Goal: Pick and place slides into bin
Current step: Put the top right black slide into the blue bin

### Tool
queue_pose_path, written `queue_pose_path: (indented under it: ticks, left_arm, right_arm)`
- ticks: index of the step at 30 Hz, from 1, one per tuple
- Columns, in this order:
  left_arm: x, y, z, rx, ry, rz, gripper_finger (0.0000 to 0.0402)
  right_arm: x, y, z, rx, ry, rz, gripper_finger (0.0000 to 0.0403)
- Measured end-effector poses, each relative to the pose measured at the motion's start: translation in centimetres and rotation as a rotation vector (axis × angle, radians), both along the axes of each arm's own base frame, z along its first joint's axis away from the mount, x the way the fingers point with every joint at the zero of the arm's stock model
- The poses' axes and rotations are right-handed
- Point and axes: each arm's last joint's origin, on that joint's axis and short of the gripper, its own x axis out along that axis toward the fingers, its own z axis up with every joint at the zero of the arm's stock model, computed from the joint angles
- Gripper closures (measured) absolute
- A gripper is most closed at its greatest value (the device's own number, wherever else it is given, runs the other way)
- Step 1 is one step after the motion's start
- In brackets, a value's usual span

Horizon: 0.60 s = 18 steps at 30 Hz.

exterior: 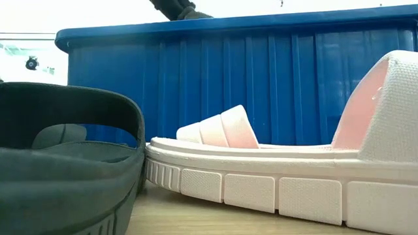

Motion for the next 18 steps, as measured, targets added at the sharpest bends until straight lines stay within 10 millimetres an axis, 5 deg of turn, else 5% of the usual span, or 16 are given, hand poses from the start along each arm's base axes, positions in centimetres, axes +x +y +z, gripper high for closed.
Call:
queue_pose_path:
  ticks: [6, 18]
  left_arm:
    - [-2.4, 2.5, -0.6, -0.006, -0.187, 0.086, 0.0401]
    - [-3.3, 3.8, -7.4, 0.059, -0.045, 0.123, 0.0401]
  right_arm:
    - [0.0, 0.0, 0.0, -0.002, 0.004, 0.001, 0.0323]
    - [-0.1, 0.0, -0.1, -0.003, 0.013, 0.001, 0.0327]
